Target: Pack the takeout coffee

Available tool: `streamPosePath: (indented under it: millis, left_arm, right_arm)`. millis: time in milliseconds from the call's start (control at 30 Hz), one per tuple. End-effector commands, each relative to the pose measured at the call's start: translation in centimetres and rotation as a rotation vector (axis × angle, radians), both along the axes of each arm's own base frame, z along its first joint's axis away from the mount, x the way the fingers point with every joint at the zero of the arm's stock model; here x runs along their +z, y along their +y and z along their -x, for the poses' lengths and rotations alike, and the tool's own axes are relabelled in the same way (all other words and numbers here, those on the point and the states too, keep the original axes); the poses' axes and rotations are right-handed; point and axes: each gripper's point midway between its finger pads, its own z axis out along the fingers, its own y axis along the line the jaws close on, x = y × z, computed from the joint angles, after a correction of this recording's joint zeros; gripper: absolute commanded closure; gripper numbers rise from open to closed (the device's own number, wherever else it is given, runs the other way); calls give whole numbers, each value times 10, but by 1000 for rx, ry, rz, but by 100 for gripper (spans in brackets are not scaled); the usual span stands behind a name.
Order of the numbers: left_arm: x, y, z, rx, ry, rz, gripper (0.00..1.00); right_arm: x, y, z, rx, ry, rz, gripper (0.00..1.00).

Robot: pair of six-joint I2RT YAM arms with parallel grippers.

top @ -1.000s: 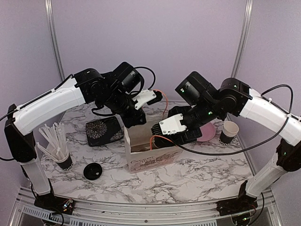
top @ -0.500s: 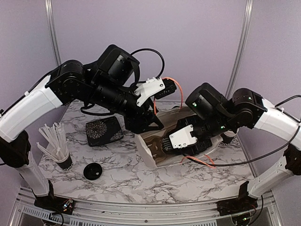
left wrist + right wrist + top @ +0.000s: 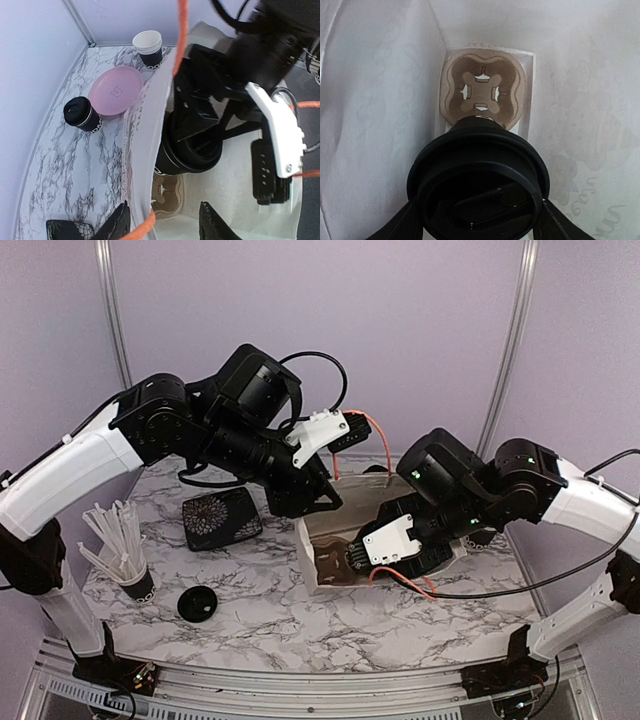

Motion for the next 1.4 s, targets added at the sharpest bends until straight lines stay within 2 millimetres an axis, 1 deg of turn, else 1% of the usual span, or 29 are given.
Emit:
streamPosePath:
  millis: [0, 167, 267, 333, 367, 433, 533, 667, 800, 900, 967, 1033, 1133, 1200, 1267, 1367]
  left_arm:
    - [-20, -3, -35, 120, 21, -17, 58]
    - [-45, 6, -51, 167, 156, -29, 69]
    - [-55, 13, -54, 187, 195, -45, 72]
    - [-59, 16, -55, 200, 220, -50, 72]
    - [-61, 16, -53, 194, 235, -54, 71]
    - [-65, 15, -44, 160, 269, -63, 60]
    - [-75, 18, -33, 113, 308, -101, 49]
    - [-95, 25, -19, 66, 362, -183, 45]
    - [-99, 30, -9, 23, 378, -221, 41]
    - [-95, 31, -1, -23, 385, -222, 39]
    - [-91, 32, -1, -33, 365, -220, 39]
    - [-81, 32, -2, -43, 337, -199, 39]
    - [-55, 31, 0, -72, 289, -136, 39]
    - [-35, 31, 4, -102, 256, -79, 37]
    - [-16, 29, 8, -131, 231, -15, 32]
    - [6, 27, 8, -140, 195, 62, 32]
  right_arm:
    - [6, 12, 0, 14, 8, -29, 44]
    - [0, 21, 1, 32, 30, -28, 45]
    - [-2, 23, 0, 32, 31, -23, 45]
    - [-4, 24, -2, 29, 28, -16, 46]
    - [-5, 25, -3, 28, 27, -13, 46]
    - [-7, 25, -4, 23, 28, -6, 46]
    - [-9, 26, -4, 21, 30, 0, 47]
    - [-11, 25, -7, 11, 20, 7, 47]
    - [-15, 23, -9, 2, 10, 22, 47]
    - [-19, 20, -11, -4, 4, 34, 48]
    - [-19, 19, -11, -6, 3, 36, 48]
    - [-19, 19, -11, -8, 1, 37, 48]
    - [-18, 17, -11, -11, -2, 36, 48]
    - [-18, 16, -10, -13, 0, 37, 48]
    - [-19, 13, -9, -16, 2, 41, 48]
    - [-17, 9, -9, -22, -4, 38, 48]
